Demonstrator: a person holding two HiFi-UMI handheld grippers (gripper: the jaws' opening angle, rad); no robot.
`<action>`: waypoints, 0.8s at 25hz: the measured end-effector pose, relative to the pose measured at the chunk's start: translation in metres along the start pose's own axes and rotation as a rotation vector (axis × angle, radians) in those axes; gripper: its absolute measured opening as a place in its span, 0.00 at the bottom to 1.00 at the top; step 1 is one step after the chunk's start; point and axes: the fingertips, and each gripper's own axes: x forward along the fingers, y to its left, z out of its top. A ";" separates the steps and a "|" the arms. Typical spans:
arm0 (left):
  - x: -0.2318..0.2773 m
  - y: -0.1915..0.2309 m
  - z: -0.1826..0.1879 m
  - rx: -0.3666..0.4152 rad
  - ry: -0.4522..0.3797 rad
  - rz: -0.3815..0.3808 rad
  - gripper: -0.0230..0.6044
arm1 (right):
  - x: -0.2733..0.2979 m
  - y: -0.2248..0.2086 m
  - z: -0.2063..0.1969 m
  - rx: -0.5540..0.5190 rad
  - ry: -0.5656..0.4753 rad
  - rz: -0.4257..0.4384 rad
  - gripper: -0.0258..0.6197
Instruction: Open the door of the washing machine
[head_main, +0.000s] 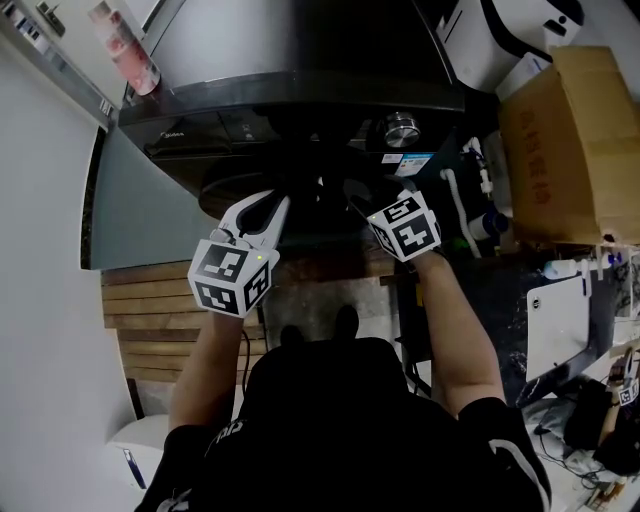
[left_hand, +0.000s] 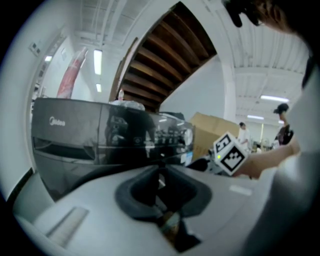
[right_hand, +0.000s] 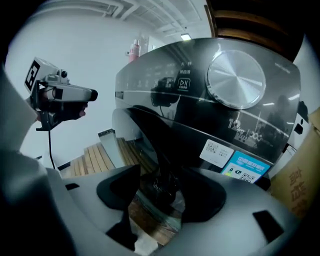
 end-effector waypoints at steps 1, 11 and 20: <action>0.000 0.000 -0.001 -0.003 0.001 0.001 0.11 | 0.003 0.001 -0.003 -0.013 0.022 0.001 0.42; -0.005 0.003 -0.003 -0.027 -0.006 0.018 0.11 | 0.019 -0.007 -0.009 -0.150 0.104 0.006 0.35; -0.021 0.009 -0.012 -0.084 -0.015 0.041 0.11 | 0.032 -0.006 -0.020 -0.263 0.189 0.024 0.36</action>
